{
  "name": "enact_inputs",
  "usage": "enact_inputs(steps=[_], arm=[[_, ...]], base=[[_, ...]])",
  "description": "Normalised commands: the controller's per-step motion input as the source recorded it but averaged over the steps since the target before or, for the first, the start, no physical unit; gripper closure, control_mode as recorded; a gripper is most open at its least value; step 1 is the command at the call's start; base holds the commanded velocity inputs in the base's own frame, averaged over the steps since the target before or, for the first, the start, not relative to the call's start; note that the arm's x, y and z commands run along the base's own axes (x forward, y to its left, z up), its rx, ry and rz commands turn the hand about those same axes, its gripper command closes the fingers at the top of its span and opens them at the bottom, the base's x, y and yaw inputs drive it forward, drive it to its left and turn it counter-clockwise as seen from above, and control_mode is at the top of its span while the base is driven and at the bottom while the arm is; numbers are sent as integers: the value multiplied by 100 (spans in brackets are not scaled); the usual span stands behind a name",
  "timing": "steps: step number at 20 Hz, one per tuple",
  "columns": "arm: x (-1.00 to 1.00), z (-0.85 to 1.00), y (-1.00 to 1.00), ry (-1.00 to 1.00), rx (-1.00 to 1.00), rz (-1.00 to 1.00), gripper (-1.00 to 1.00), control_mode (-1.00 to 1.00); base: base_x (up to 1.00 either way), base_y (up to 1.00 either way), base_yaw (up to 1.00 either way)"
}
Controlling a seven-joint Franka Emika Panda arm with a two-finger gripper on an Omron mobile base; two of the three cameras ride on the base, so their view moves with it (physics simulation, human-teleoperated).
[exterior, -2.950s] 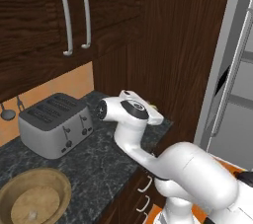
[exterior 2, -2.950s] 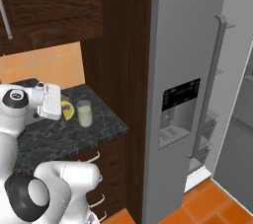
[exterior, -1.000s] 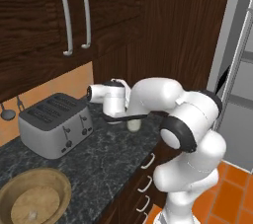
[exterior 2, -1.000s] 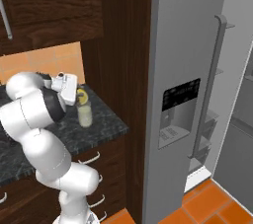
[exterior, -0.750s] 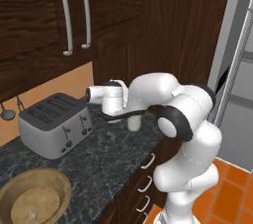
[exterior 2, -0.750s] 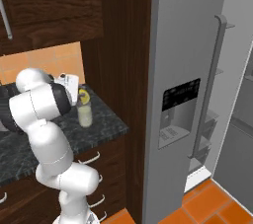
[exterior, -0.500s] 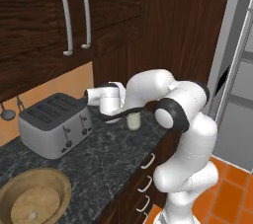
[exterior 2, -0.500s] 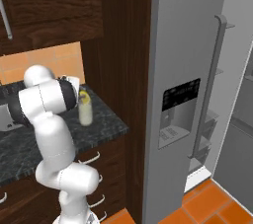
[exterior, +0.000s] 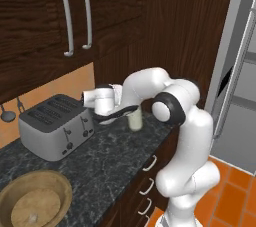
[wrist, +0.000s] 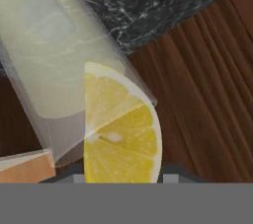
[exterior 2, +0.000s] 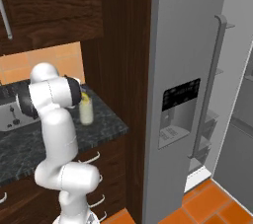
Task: Grab a lemon wedge from the fridge and one ice cube from the ice bowl, and put them in the glass of lemonade.
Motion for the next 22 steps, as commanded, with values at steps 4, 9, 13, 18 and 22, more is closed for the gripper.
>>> enact_inputs(steps=[4,9,13,18,22], arm=[[0,12,0,-8,0,-7,-100,-100],[-12,2,0,-3,0,-7,-100,-100],[-78,14,0,-10,0,-6,-100,-100],[-100,11,0,-13,0,-5,-100,-100],[-100,27,-7,-22,0,-9,-100,-100]], base=[[0,0,0],[0,0,0],[0,0,0],[0,0,0],[0,0,0]])
